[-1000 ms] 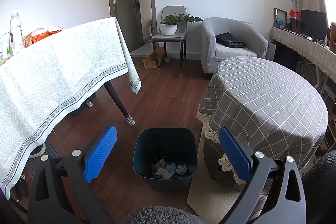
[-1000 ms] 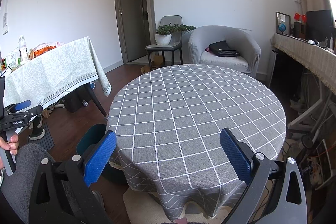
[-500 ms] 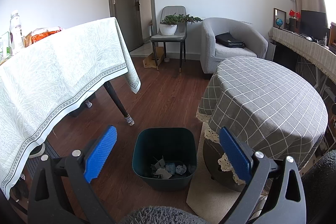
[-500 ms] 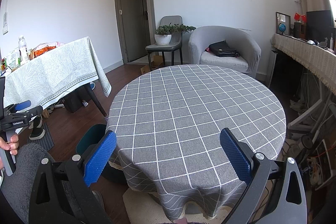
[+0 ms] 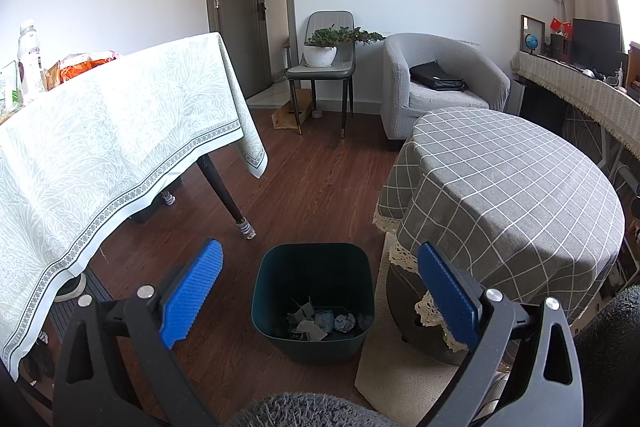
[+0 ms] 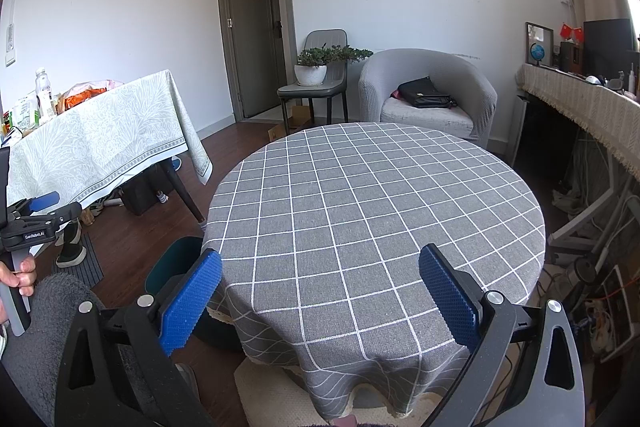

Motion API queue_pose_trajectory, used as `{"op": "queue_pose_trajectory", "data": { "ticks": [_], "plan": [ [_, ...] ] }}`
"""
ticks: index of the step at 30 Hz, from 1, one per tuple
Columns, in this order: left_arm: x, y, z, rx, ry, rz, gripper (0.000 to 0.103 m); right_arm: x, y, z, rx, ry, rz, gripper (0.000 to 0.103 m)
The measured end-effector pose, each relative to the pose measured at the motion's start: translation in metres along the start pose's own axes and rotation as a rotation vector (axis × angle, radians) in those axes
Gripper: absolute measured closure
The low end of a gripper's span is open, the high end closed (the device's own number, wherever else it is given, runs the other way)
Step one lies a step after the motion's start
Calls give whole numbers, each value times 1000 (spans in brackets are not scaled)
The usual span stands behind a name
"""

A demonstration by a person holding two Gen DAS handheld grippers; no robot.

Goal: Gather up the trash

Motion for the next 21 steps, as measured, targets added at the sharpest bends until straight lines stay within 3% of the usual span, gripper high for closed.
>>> {"op": "queue_pose_trajectory", "data": {
  "ticks": [21],
  "plan": [
    [0, 0, -1, 4, 12, 1, 3, 0, 0, 0, 2, -1, -3, 3]
  ]
}}
Point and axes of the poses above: each gripper's, at about its wrist camera, not at the fingertips, and z roughly against the way its jaws point, x to its left, y to its underside, the point moved 2 cm from there along -z, roughly the way its jaws point, and after that the axes turned 8 degrees about x, right-handed, at the moved point
